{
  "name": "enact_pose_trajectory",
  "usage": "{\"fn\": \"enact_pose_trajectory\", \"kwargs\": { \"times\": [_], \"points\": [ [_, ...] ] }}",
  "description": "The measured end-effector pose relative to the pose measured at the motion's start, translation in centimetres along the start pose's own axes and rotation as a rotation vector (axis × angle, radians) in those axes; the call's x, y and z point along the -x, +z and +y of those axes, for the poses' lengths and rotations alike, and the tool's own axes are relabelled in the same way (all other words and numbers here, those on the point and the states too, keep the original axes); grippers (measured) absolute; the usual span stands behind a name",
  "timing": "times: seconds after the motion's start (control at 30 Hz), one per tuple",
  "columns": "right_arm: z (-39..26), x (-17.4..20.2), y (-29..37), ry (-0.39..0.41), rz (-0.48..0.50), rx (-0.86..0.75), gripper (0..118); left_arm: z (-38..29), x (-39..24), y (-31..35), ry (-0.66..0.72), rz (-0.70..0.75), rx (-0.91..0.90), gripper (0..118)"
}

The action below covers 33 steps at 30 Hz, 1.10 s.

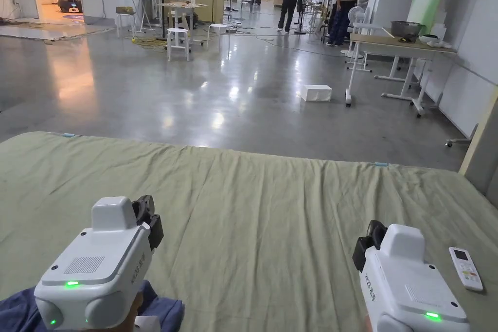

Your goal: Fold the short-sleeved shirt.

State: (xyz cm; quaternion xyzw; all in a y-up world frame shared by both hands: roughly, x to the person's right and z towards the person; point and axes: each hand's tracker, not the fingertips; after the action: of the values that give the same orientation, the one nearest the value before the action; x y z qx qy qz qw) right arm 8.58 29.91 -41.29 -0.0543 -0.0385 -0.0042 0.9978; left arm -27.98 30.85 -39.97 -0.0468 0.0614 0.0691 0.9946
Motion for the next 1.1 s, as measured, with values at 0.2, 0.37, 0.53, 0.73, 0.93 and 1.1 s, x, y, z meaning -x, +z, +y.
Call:
{"fn": "enact_pose_trajectory", "kwargs": {
  "times": [0.2,0.37,0.53,0.73,0.93,1.1],
  "points": [
    [0.0,1.1,0.3,0.070,0.015,-0.016,0,-0.1,1.5,0.1,-0.059,0.019,0.066,0],
    [-0.9,2.3,0.1,0.110,0.062,-0.003,0,-0.5,5.4,0.6,0.008,0.007,0.250,0],
    [-2.7,3.9,-0.1,0.119,0.103,0.028,0,-2.7,11.1,2.6,-0.018,0.087,0.387,0],
    [-4.5,6.1,-0.4,0.118,0.151,0.080,0,-5.4,18.7,4.7,0.075,0.173,0.588,0],
    [-5.7,7.6,-0.4,0.139,0.190,0.103,0,-9.4,22.7,4.9,0.113,0.187,0.766,88],
    [-6.5,8.0,-0.4,0.151,0.194,0.125,0,-12.5,22.1,3.6,0.145,0.085,0.777,98]
  ]
}}
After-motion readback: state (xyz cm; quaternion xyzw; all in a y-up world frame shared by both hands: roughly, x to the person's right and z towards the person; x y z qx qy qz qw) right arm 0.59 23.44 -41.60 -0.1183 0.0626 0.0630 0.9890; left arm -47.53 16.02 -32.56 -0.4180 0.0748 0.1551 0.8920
